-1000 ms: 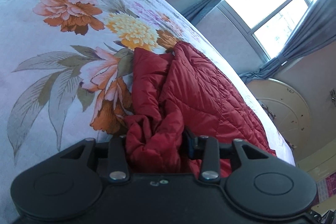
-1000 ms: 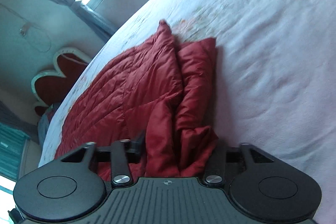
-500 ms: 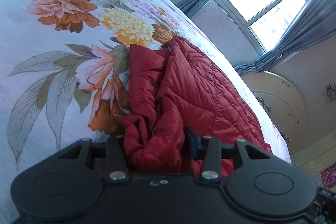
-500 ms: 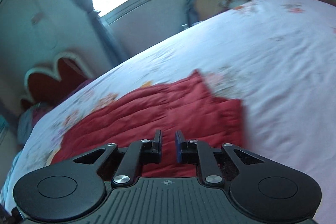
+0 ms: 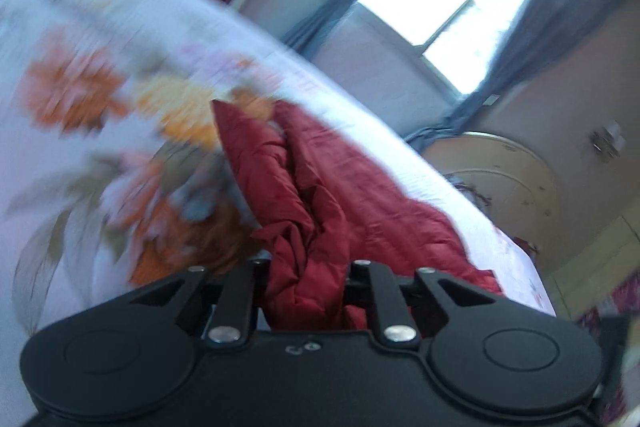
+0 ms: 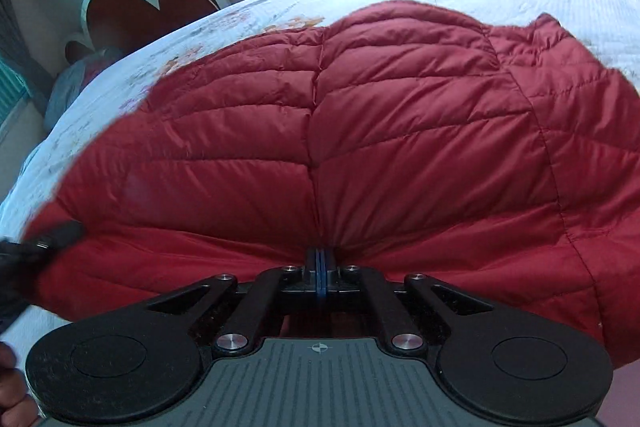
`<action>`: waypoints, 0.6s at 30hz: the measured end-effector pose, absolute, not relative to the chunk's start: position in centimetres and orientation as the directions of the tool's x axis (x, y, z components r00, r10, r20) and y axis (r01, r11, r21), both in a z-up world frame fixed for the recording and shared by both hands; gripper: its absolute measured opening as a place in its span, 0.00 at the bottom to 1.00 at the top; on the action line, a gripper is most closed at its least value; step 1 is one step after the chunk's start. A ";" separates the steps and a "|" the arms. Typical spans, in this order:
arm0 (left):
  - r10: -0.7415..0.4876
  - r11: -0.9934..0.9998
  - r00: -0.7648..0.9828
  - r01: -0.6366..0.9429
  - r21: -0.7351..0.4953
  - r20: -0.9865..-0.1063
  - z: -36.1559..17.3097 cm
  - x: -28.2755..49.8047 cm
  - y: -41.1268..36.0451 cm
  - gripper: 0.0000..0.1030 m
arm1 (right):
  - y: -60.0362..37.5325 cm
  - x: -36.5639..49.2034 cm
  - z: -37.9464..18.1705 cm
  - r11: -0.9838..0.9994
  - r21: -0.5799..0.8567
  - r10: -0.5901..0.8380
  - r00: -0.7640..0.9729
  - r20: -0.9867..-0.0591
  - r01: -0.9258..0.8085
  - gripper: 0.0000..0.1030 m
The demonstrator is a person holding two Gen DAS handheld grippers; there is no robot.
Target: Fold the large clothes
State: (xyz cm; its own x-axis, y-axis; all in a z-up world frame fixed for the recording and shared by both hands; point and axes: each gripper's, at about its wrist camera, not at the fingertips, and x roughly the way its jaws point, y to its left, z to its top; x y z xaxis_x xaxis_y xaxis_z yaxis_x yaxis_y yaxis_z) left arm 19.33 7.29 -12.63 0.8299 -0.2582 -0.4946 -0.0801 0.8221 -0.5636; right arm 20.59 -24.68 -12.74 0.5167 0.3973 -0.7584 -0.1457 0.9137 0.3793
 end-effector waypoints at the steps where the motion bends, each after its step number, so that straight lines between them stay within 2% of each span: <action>1: -0.263 0.832 0.835 -0.058 -0.552 -0.484 -12.1 19.3 6.9 0.15 | -24.6 20.6 -12.7 0.917 0.371 0.393 0.514 -0.763 -0.150 0.00; 4: -0.248 0.860 0.826 -0.053 -0.508 -0.506 -11.5 19.6 6.5 0.15 | -25.1 20.6 -11.9 0.915 0.384 0.390 0.512 -0.765 -0.124 0.00; 7: -0.251 0.851 0.811 -0.074 -0.520 -0.528 -12.1 19.9 7.2 0.15 | -26.1 19.2 -9.4 0.889 0.444 0.426 0.548 -0.720 -0.108 0.00; 10: -0.257 0.852 0.812 -0.066 -0.519 -0.525 -12.4 19.6 7.3 0.15 | -26.7 17.5 -8.2 0.887 0.445 0.439 0.524 -0.730 -0.124 0.00; 14: -0.268 0.861 0.814 -0.037 -0.507 -0.515 -11.8 19.2 6.9 0.15 | -25.5 17.0 -10.3 0.911 0.400 0.399 0.447 -0.801 -0.099 0.00; 18: -0.263 0.894 0.834 0.021 -0.447 -0.485 -10.4 18.6 5.4 0.15 | -24.9 17.6 -11.7 0.913 0.400 0.392 0.442 -0.807 -0.079 0.00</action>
State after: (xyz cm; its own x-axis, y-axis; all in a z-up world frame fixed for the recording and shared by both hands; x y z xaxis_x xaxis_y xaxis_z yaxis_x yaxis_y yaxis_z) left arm 18.59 5.39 -10.44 0.8338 -0.2629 -0.4854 0.0215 0.8941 -0.4473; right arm 17.56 -24.93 -11.75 0.4416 0.3916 -0.8073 -0.0790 0.9132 0.3998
